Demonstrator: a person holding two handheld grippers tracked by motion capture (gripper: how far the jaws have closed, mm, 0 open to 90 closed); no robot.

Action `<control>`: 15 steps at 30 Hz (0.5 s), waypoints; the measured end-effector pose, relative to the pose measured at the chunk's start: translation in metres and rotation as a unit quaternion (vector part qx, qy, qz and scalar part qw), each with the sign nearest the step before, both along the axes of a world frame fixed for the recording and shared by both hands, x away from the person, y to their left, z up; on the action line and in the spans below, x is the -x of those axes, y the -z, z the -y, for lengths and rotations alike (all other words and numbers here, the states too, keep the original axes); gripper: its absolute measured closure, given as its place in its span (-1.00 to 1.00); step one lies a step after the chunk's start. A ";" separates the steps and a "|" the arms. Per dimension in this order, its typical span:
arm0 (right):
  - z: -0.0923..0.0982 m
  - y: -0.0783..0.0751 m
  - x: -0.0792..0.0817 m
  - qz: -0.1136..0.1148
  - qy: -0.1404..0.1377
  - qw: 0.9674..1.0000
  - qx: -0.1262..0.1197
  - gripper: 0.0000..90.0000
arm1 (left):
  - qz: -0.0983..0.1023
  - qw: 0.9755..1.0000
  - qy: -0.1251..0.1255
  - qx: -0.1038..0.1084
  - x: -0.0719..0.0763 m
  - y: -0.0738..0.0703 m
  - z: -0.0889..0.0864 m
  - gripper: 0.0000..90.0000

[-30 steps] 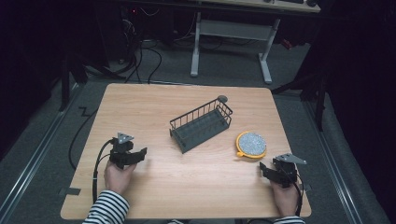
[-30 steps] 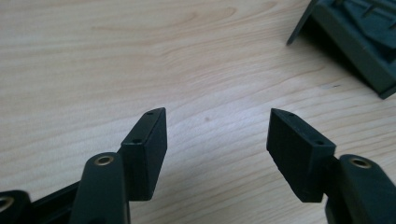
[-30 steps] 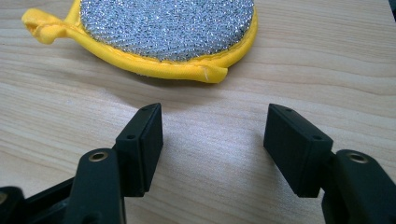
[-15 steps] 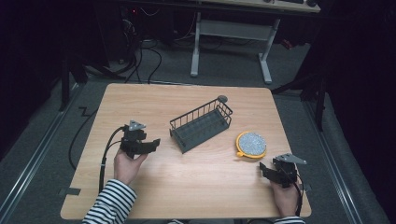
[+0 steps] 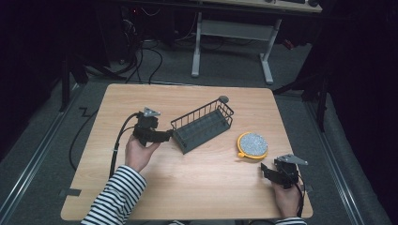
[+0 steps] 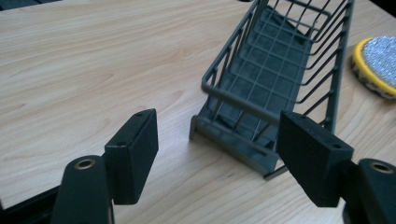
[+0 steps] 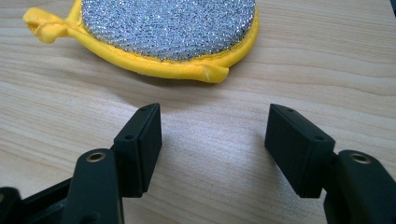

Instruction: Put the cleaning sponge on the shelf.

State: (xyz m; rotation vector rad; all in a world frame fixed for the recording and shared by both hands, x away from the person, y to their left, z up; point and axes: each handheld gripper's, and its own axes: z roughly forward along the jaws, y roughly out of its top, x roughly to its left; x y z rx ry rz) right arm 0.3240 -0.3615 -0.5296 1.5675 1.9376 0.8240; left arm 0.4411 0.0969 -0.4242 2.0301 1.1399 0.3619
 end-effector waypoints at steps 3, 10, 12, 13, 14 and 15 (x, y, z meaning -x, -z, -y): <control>0.000 0.000 0.000 0.000 0.000 1.000 0.000 -0.19 | 0.001 1.000 -0.002 -0.003 -0.006 -0.005 0.005 -0.33; 0.000 0.000 0.000 0.000 0.000 1.000 0.000 -0.19 | -0.013 1.000 -0.005 -0.005 -0.021 -0.007 0.015 -0.35; 0.000 0.000 0.000 -0.001 -0.001 1.000 0.000 -0.19 | -0.015 1.000 -0.004 -0.012 -0.024 -0.006 0.019 -0.35; 0.000 0.000 0.000 -0.001 -0.001 1.000 0.000 -0.19 | -0.016 1.000 -0.004 -0.016 -0.025 -0.005 0.020 -0.35; 0.000 0.000 0.000 -0.001 -0.001 1.000 0.000 -0.19 | -0.019 1.000 -0.005 -0.020 -0.027 -0.004 0.022 -0.35; 0.000 0.000 0.000 -0.001 -0.001 1.000 0.000 -0.19 | -0.022 0.999 -0.006 -0.023 -0.028 -0.004 0.024 -0.35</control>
